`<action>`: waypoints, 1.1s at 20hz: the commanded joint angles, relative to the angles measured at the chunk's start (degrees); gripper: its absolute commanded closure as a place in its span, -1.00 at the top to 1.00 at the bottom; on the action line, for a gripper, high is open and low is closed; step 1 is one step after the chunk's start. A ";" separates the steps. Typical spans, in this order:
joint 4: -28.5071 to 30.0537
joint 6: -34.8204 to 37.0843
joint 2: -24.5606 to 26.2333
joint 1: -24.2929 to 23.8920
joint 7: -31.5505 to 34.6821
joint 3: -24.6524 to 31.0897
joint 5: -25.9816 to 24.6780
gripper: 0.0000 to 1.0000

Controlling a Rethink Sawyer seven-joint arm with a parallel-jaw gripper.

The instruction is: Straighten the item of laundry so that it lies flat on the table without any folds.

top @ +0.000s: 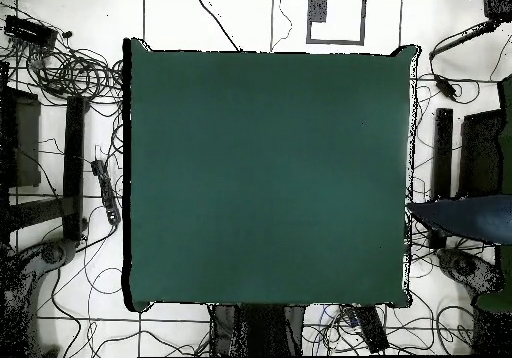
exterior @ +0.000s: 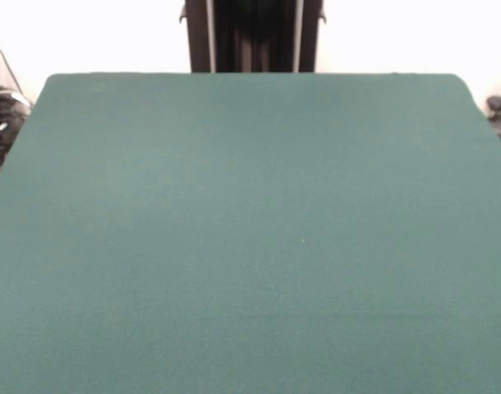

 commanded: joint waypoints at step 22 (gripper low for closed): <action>11.91 -6.44 2.09 11.73 24.93 -5.79 6.22 -1.00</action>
